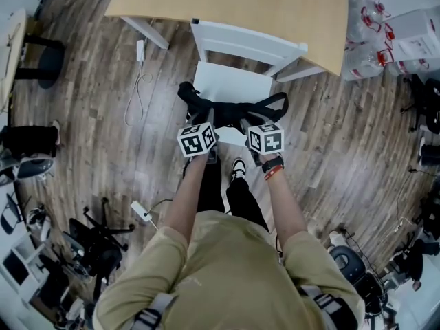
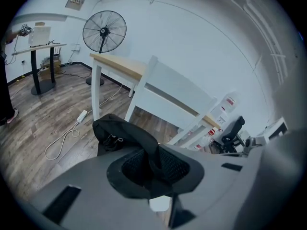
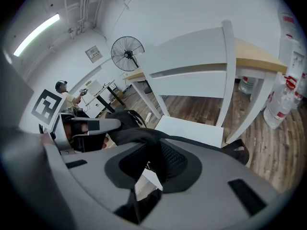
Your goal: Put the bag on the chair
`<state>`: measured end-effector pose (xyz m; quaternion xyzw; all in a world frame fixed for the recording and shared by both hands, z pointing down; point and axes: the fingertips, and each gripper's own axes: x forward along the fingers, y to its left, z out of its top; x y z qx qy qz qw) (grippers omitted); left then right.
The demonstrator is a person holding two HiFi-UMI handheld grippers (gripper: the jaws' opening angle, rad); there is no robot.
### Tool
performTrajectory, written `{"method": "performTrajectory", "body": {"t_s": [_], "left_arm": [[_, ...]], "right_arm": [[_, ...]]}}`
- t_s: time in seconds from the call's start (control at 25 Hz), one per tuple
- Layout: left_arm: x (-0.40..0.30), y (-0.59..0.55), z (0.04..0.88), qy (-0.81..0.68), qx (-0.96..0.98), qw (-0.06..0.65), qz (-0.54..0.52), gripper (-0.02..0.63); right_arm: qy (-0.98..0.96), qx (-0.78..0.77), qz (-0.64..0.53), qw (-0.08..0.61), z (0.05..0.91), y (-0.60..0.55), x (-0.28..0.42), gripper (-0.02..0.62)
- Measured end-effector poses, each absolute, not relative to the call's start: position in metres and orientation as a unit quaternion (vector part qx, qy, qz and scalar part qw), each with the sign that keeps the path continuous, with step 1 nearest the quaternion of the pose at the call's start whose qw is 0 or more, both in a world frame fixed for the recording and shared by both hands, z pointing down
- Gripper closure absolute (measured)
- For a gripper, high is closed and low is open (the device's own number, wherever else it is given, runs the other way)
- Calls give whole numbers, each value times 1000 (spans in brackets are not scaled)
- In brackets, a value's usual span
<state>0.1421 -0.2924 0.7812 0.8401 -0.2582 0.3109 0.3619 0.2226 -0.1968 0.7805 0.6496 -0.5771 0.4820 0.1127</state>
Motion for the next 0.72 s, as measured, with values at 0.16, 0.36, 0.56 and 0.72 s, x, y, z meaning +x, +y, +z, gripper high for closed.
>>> {"method": "performTrajectory", "body": {"t_s": [0.16, 0.36, 0.56, 0.72], "left_arm": [[154, -296, 814, -257, 829, 376, 326, 528], [158, -293, 853, -247, 813, 386, 358, 522], [155, -301, 892, -245, 794, 413, 373, 520], [154, -305, 911, -242, 789, 420, 378, 514]], "right_arm": [[-577, 636, 497, 123, 812, -202, 236, 509], [-570, 620, 522, 133, 853, -201, 239, 506], [-566, 608, 532, 163, 884, -207, 236, 500], [-560, 609, 538, 163, 898, -211, 238, 499]]}}
